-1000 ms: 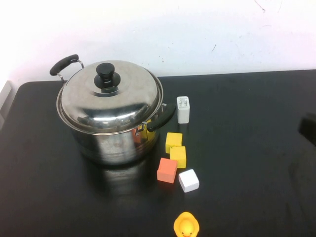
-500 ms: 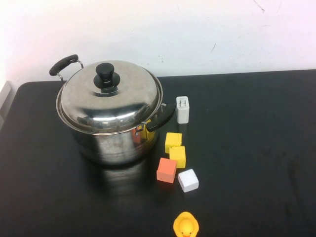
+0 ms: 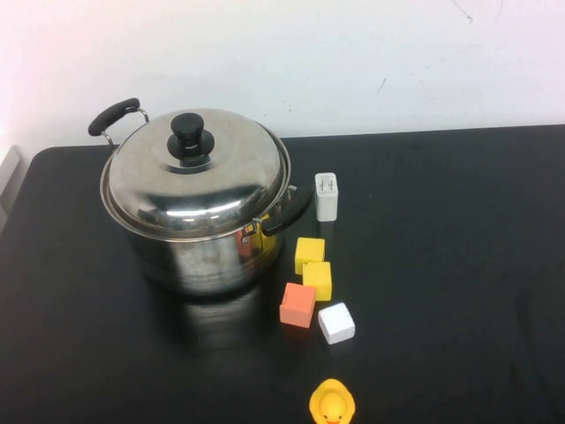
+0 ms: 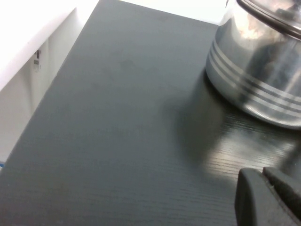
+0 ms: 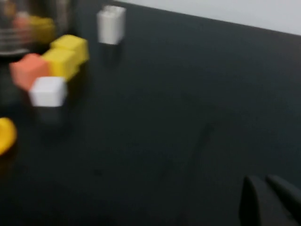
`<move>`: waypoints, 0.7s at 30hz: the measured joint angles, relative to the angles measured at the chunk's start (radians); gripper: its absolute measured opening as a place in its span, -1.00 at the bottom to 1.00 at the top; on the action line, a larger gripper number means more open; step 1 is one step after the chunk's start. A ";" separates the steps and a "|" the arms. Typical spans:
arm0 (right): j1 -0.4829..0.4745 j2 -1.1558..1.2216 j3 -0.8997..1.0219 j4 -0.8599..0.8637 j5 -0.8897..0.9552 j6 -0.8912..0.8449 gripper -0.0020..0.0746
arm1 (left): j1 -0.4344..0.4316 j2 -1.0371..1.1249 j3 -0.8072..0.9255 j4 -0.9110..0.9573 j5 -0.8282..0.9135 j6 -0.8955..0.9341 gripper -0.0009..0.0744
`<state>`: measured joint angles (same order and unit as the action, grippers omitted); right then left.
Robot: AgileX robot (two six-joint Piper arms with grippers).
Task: Cover the pot
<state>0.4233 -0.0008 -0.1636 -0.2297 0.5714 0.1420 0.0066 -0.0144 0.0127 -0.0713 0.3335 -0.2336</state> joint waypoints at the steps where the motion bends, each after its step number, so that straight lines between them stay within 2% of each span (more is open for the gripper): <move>1: -0.051 -0.008 0.005 0.022 0.000 -0.027 -0.95 | 0.000 0.000 0.000 0.000 0.000 0.000 -0.98; 6: -0.299 -0.012 0.034 0.129 -0.054 -0.142 -0.95 | 0.000 0.000 0.000 0.000 0.000 0.000 -0.98; 11: -0.471 -0.012 0.139 0.230 -0.336 -0.238 -0.95 | 0.000 0.000 0.000 0.000 0.000 0.000 -0.98; 15: -0.490 -0.012 0.189 0.201 -0.426 -0.162 -0.95 | 0.000 0.000 0.000 0.000 0.000 0.002 -0.98; 21: -0.486 -0.012 0.189 0.162 -0.329 -0.084 -0.95 | 0.000 0.000 0.000 0.000 0.000 0.002 -0.98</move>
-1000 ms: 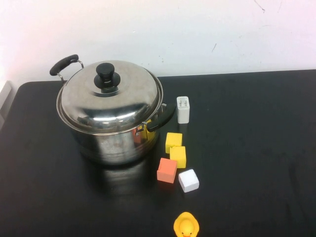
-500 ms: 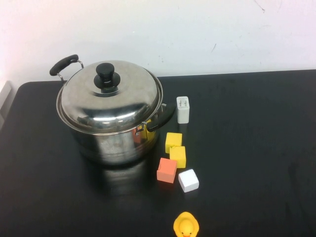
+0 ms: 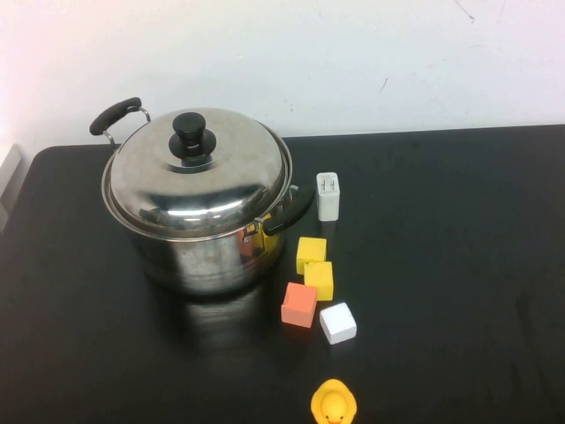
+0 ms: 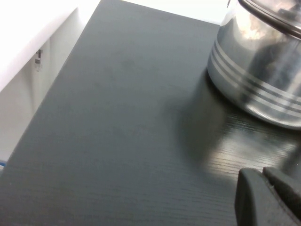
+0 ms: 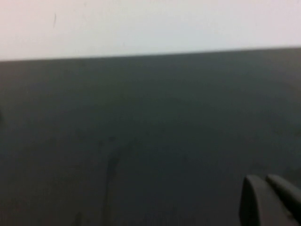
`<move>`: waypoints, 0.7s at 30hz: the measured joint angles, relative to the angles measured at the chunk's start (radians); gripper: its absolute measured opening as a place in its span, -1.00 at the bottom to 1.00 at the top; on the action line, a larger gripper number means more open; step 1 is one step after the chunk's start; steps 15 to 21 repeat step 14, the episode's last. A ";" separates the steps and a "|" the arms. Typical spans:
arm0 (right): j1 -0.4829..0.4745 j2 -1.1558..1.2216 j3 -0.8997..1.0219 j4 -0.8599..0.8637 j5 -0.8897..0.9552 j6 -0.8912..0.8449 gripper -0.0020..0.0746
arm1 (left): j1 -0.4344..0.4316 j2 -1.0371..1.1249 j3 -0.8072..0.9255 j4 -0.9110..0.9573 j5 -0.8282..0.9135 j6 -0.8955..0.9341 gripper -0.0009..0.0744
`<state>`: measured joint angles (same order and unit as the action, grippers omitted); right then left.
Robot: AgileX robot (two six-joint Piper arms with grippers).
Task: Cover the pot
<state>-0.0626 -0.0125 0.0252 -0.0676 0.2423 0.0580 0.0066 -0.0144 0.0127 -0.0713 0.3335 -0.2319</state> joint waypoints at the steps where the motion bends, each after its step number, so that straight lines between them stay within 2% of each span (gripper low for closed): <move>1: 0.000 0.000 0.000 0.006 0.014 0.001 -0.95 | 0.000 0.000 0.000 0.000 0.000 0.000 -0.98; 6: 0.000 0.000 -0.001 0.029 0.075 0.003 -0.95 | 0.000 0.000 0.000 0.000 0.000 0.000 -0.98; 21: 0.000 0.000 -0.002 0.033 0.084 0.009 -0.95 | 0.000 0.000 0.000 0.000 0.000 0.002 -0.98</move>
